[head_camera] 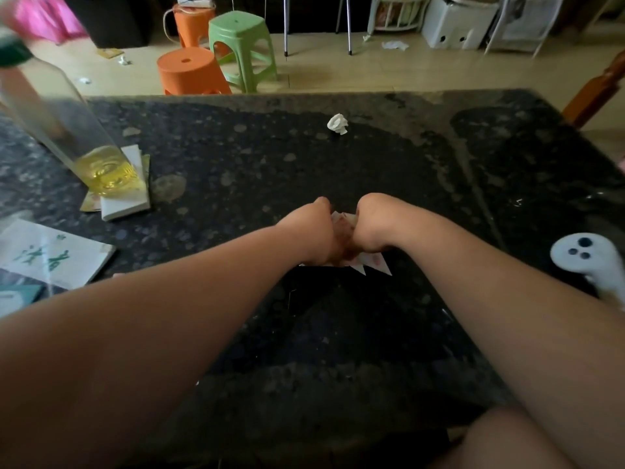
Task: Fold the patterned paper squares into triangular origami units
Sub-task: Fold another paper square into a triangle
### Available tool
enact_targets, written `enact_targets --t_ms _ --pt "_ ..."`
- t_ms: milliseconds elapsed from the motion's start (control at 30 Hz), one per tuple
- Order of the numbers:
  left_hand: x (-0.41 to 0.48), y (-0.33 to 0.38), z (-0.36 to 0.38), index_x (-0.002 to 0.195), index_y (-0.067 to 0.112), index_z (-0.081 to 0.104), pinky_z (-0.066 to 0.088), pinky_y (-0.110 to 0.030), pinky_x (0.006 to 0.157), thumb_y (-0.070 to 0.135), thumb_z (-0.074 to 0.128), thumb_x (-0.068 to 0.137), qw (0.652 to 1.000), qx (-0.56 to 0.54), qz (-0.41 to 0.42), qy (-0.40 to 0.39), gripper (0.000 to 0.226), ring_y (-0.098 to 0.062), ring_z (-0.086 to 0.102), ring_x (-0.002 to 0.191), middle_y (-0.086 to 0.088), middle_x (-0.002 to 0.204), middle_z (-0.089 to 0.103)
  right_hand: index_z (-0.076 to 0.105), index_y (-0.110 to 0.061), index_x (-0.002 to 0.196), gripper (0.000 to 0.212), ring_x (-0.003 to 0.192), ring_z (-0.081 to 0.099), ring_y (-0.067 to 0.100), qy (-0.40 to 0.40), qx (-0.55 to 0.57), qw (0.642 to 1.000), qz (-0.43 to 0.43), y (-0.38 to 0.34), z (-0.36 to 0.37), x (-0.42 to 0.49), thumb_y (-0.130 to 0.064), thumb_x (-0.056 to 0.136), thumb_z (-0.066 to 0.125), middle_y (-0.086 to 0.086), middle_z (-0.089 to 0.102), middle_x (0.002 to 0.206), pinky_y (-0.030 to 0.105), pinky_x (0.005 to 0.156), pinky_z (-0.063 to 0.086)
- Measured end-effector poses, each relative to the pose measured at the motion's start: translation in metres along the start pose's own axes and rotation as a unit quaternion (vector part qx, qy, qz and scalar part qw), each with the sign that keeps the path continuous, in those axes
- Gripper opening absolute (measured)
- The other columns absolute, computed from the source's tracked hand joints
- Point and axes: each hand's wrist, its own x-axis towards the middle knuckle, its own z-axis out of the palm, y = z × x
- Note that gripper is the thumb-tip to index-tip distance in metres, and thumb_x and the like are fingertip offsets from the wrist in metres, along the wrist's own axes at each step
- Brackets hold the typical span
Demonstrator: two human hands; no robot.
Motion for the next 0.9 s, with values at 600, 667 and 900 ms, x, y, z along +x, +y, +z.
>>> enact_targets --t_ms 600,667,900 --pt "-0.033 -0.022 0.001 0.123 0.032 0.052 0.053 -0.039 0.087 0.047 0.08 0.075 0.994 -0.026 0.066 0.079 0.058 -0.015 0.059 0.098 0.01 0.107 0.06 0.056 -0.041 0.111 0.063 0.089 0.061 0.003 0.077 0.157 0.972 -0.157 0.024 0.02 -0.021 -0.041 0.061 0.094 -0.015 0.063 0.102 0.025 0.07 0.049" --pt "-0.033 -0.023 0.005 0.14 0.03 0.04 0.048 -0.041 0.101 0.048 0.08 0.078 0.995 -0.037 0.067 0.056 0.076 -0.015 0.055 0.107 0.008 0.114 0.055 0.049 -0.039 0.131 0.081 0.097 0.06 0.003 0.073 0.209 0.961 -0.169 0.033 0.031 -0.017 -0.04 0.064 0.095 -0.016 0.058 0.11 0.022 0.078 0.048" --pt "-0.034 -0.021 0.024 0.139 0.031 0.031 0.049 -0.044 0.102 0.033 0.074 0.079 0.991 -0.091 0.078 0.057 0.074 -0.02 0.052 0.117 0.003 0.122 0.053 0.045 -0.036 0.13 0.067 0.108 0.062 0.009 0.075 0.212 0.952 -0.206 0.031 0.051 -0.018 -0.018 0.076 0.082 -0.008 0.06 0.118 0.034 0.095 0.055"
